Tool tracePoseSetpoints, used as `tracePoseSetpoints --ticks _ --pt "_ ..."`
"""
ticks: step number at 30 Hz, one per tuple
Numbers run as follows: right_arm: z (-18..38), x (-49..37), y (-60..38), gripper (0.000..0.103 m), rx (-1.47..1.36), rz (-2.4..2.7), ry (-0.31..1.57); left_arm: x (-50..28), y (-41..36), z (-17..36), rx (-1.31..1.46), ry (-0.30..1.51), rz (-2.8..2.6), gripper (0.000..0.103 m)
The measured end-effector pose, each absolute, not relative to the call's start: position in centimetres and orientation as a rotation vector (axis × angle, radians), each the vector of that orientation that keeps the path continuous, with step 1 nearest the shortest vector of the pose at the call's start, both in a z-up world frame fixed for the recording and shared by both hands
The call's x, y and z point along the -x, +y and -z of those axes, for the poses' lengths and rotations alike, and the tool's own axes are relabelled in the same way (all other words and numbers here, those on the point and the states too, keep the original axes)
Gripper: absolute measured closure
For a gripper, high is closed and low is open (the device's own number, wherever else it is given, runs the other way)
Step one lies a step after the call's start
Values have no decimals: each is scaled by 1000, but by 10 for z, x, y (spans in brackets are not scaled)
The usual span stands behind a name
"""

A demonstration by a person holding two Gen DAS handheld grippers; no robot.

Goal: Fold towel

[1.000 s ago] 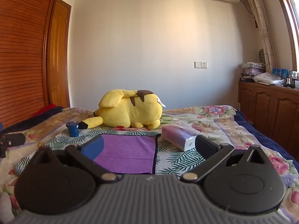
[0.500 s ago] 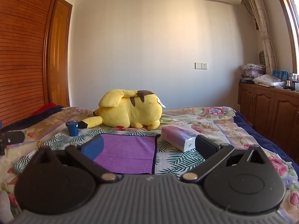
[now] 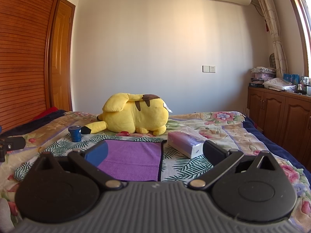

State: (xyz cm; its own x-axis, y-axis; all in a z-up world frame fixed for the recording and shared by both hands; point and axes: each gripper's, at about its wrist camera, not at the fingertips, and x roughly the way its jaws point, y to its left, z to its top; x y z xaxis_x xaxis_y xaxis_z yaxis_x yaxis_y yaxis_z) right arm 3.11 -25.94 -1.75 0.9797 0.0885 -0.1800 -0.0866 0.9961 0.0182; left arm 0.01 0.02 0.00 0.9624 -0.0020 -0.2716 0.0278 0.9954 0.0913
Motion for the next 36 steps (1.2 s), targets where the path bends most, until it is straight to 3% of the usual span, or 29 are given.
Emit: tracePoseSetpoints --ticks 36 --pt "18 -31 -256 0 -8 -88 179 0 0 0 -98 272 14 16"
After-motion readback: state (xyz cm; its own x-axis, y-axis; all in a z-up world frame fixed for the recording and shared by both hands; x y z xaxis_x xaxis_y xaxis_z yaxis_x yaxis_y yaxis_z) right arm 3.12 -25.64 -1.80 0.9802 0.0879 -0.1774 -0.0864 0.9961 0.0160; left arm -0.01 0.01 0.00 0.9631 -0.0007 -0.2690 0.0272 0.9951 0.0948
